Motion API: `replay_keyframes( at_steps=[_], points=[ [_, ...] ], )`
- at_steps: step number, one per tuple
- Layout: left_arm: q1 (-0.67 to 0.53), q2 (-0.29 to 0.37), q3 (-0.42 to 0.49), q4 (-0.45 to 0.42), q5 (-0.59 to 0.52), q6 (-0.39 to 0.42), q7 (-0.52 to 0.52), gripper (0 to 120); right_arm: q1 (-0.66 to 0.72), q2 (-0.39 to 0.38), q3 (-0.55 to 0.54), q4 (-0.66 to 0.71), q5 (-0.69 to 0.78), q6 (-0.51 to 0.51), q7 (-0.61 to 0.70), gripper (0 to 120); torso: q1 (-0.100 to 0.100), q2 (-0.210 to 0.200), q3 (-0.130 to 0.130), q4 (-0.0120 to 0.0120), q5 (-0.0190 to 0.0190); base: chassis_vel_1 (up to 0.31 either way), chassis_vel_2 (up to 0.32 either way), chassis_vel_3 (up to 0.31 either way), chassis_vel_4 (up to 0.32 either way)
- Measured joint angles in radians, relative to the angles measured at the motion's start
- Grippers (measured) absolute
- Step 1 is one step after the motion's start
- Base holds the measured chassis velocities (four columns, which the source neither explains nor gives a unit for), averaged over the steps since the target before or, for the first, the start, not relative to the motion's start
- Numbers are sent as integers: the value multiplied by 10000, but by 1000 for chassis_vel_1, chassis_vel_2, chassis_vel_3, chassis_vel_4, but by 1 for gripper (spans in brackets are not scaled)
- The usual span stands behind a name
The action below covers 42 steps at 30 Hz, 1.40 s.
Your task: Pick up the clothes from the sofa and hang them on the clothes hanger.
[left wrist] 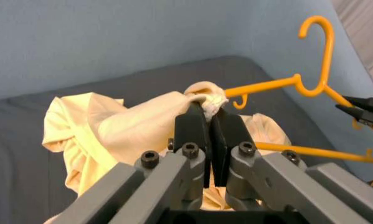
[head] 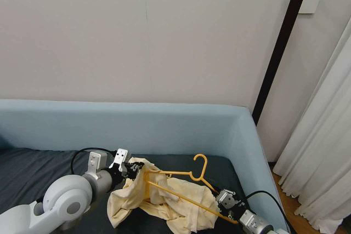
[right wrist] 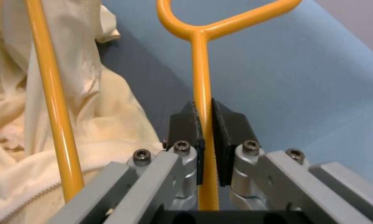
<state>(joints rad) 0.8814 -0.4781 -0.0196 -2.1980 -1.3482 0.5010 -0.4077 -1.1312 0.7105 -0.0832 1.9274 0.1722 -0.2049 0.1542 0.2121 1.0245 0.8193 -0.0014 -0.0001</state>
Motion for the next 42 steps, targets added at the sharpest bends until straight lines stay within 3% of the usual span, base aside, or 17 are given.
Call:
replay_keyframes(
  at_steps=[12, 21, 28, 42],
  points=[
    [-1363, -1164, 1139, 375, 47, 9, -617, 0, 279, 17, -238, 314, 245, -57, 248, 4, 0, 0, 0, -1, 1, 0, 0, 0, 0],
    [-3726, -2120, 3441, 1225, -156, 93, -940, 0, 474, 132, -350, -120, -789, 79, 272, 4, 0, -1, 1, -3, 2, 0, 0, 0, 0],
    [-4360, -2528, 4247, 1103, -299, 167, -1164, 0, 643, 193, -290, -349, -758, -87, 527, 4, 0, -1, 0, 1, 1, 0, 0, 0, 0],
    [-6718, -4225, 5986, 2137, -344, 156, -1268, 0, 422, 135, 248, -257, -642, -178, 685, 4, 1, -1, 0, -5, 3, 0, 0, 0, 0]
  ],
)
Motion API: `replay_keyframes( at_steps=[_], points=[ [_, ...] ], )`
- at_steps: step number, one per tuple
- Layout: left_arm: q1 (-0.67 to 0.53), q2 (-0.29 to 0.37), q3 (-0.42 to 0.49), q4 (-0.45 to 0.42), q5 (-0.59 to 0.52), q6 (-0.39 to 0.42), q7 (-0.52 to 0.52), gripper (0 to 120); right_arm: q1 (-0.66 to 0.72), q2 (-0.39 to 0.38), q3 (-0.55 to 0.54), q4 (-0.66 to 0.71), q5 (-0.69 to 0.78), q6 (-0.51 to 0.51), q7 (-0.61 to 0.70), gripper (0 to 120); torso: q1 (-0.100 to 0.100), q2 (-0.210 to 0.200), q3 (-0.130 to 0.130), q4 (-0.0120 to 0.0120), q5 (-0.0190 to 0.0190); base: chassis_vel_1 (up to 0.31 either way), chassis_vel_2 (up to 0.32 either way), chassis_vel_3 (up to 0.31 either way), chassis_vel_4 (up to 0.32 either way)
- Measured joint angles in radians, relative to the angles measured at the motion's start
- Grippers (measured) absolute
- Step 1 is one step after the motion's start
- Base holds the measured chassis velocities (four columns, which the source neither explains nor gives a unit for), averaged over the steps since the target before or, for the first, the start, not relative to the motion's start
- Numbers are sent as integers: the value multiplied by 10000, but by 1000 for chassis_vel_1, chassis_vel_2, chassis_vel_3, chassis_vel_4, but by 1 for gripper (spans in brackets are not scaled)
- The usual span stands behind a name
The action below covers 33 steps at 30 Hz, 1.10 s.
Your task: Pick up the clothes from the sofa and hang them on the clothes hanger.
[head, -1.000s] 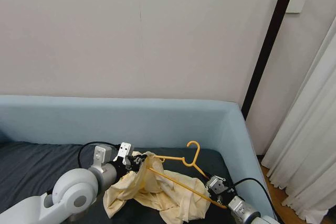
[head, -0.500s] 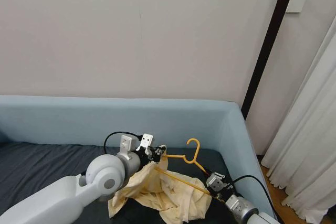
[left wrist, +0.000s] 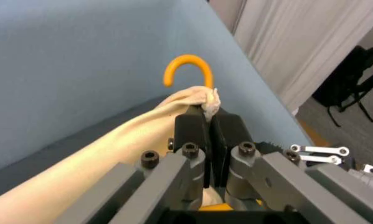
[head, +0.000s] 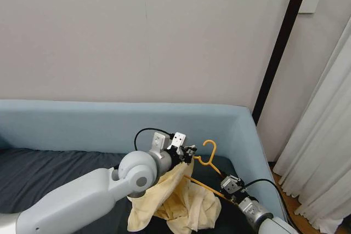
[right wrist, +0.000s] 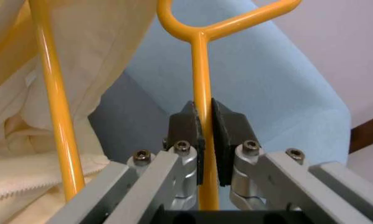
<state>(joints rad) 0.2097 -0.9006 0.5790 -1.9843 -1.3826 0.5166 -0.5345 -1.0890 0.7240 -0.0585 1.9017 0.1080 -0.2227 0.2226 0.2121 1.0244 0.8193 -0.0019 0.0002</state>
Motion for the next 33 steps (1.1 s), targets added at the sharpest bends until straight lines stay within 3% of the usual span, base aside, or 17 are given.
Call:
replay_keyframes(
  at_steps=[8, 16, 26, 33],
  points=[
    [126, 87, 274, -326, -72, 1, 18, 0, -89, -112, 376, 302, 159, 193, -152, 4, -1, 0, 0, 8, -4, 0, 0, 0, 0],
    [-8, -105, 179, -348, -88, -161, 5, 0, -285, 38, 402, -32, -2814, 2046, -65, 4, -1, 1, -1, 3, -2, 0, 0, 0, 0],
    [74, -440, 408, -162, -51, -160, 2, 0, -54, 307, 526, -373, -4197, 2779, 580, 4, -1, 1, 0, 4, -3, 0, 0, 0, 0],
    [275, -260, 326, -387, -71, -67, -4, 0, -20, 490, 628, -647, -4829, 3285, 823, 4, -1, 1, -1, 3, -2, 0, 0, 0, 0]
  ],
)
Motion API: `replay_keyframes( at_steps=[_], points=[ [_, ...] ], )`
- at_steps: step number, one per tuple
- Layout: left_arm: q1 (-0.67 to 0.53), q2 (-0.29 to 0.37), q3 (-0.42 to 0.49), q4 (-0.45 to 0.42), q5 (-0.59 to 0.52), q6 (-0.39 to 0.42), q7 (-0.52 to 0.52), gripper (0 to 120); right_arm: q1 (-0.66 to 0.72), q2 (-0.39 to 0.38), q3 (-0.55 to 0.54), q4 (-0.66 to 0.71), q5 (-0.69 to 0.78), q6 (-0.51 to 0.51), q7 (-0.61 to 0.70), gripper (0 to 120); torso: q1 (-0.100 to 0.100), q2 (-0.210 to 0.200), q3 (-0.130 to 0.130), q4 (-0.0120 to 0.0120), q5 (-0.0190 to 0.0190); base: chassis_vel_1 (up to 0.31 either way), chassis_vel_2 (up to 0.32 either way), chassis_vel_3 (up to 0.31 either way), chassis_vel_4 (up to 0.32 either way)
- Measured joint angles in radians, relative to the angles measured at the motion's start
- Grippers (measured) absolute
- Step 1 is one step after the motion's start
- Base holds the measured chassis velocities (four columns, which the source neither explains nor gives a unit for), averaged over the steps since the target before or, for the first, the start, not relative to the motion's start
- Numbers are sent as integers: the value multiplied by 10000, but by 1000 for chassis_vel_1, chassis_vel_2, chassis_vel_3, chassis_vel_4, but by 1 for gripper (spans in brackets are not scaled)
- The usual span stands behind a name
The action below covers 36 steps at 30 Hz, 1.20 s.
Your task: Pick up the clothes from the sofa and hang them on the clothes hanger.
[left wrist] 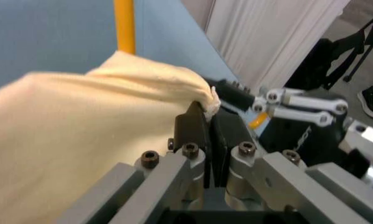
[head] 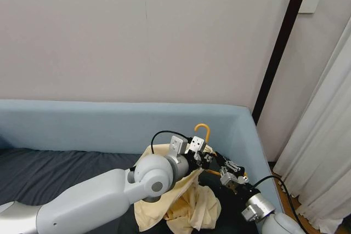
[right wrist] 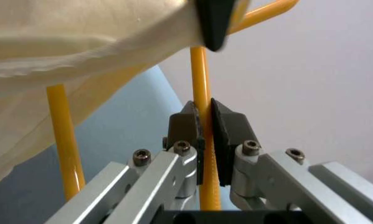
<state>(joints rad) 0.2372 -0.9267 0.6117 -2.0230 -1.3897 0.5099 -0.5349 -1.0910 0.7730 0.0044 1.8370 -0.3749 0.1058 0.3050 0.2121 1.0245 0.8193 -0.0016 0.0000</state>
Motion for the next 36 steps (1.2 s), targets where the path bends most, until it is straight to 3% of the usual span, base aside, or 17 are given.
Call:
replay_keyframes(
  at_steps=[6, 7, 13, 16, 18, 20, 24, 25, 27, 29, 30, 34, 36],
  points=[
    [751, 583, -663, -618, -11, 594, 111, 5, 44, 131, 122, -256, 11, 132, 110, 4, -1, 0, 0, 2, -1, 0, 0, 0, 0],
    [961, 779, -856, -831, -16, 713, 270, 14, 44, 158, 152, -342, 15, 201, 154, 4, 0, 0, 0, 0, -2, 0, 0, 0, 0],
    [1879, 1593, -1656, -1742, 202, 1190, 962, 30, 88, 356, 262, -575, -25, 398, 285, 4, -1, 0, -1, 1, -2, 0, 0, 0, 0],
    [2853, 2425, -2249, -2303, 834, 1061, 1437, 45, 104, 437, 326, -590, -262, 550, 339, 4, -1, 0, -1, 1, -2, 0, 0, 0, 0],
    [3531, 3088, -2709, -2381, 1781, 253, 2068, 53, 80, 440, 407, -621, -539, 746, 419, 4, -2, 0, -1, 3, -4, 0, 0, 0, 0],
    [3725, 3320, -2856, -2332, 2208, -109, 2332, 56, 68, 437, 433, -636, -628, 812, 446, 4, -2, 1, -1, 4, -4, 0, 0, 0, 0],
    [3985, 4345, -3253, -1308, 4665, -1898, 4091, 75, 33, 455, 541, -843, -1239, 1257, 593, 4, -2, 1, -1, 1, -4, 0, 0, 0, 0],
    [3985, 4345, -3253, -1308, 4665, -1898, 4091, 75, 33, 455, 541, -843, -1239, 1257, 593, 4, -2, 1, -1, 1, -4, 0, 0, 0, 0],
    [3616, 4565, -3195, -726, 5290, -2672, 4820, 82, 35, 543, 543, -938, -1490, 1385, 617, 4, -1, 0, -1, 0, -2, 0, 0, 0, 0],
    [3033, 4702, -2998, 29, 5676, -3885, 5795, 94, 133, 662, 483, -1055, -1760, 1522, 620, 4, -1, 0, 0, -2, -4, 0, 0, 0, 0],
    [3033, 4702, -2998, 29, 5676, -3885, 5795, 94, 133, 662, 483, -1055, -1760, 1522, 620, 4, -1, 0, 0, -2, -4, 0, 0, 0, 0],
    [1228, 4506, -2031, 1758, 5640, -5516, 7641, 100, 307, 724, 414, -1167, -2029, 1681, 619, 4, -2, 0, 0, 4, -2, 0, 0, 0, 0],
    [880, 4427, -1792, 2054, 5605, -5697, 7947, 100, 318, 716, 415, -1168, -2041, 1688, 619, 4, -1, 0, 0, 1, -3, 0, 0, 0, 0]
  ],
)
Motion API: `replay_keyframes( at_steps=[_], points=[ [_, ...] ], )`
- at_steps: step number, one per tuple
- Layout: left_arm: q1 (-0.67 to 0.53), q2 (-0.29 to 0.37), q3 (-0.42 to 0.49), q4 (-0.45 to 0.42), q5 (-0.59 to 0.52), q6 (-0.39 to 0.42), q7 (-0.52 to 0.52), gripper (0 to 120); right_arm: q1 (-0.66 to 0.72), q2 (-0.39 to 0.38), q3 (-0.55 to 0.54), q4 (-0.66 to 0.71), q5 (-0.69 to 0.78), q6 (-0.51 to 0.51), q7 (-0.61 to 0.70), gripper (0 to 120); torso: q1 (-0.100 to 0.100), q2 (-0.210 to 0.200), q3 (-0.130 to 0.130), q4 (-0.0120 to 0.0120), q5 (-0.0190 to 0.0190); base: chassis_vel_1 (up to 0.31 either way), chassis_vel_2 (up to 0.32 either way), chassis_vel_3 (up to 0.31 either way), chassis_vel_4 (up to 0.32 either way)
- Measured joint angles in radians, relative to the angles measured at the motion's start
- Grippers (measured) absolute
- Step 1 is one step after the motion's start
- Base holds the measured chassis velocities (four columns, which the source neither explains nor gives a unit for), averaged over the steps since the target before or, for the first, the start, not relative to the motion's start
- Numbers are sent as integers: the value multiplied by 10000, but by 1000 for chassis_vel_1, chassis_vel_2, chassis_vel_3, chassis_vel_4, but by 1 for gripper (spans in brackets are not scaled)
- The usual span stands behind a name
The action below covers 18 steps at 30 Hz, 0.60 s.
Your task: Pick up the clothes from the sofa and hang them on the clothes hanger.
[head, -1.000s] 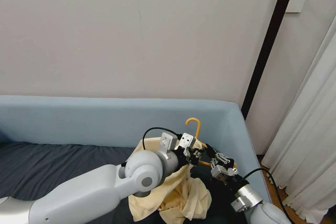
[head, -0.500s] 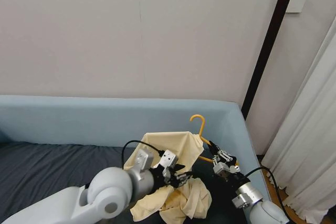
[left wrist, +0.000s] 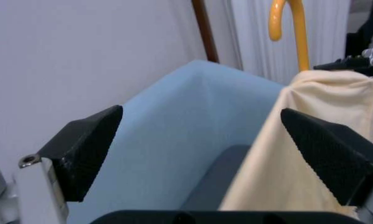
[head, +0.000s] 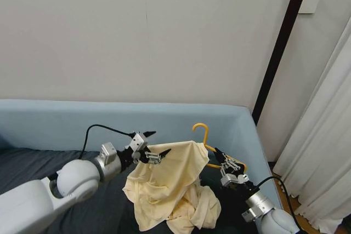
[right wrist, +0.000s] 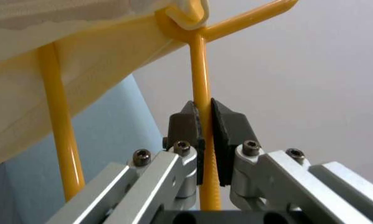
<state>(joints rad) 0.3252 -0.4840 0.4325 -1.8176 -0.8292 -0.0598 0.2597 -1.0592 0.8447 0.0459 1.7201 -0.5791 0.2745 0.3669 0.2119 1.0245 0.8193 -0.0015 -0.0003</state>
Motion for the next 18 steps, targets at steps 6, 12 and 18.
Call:
replay_keyframes(
  at_steps=[6, 12, 18],
  points=[
    [-1940, -785, 1462, 2099, -385, -1110, 3148, 100, 46, -43, 30, -21, -97, 11, -4, 4, 2, -1, 1, -2, 2, 0, 0, 0, 0],
    [-2940, -1383, 2189, 3148, -600, -1209, 5419, 100, 24, -85, 90, -20, -160, 13, -3, 4, 2, -1, 1, -1, 4, 0, 0, 0, 0],
    [-3462, -2110, 3101, 3916, -426, -1112, 5705, 100, 14, -116, 111, 35, -202, 125, -3, 4, 2, -1, 1, -1, 3, 0, 0, 0, 0]
  ],
)
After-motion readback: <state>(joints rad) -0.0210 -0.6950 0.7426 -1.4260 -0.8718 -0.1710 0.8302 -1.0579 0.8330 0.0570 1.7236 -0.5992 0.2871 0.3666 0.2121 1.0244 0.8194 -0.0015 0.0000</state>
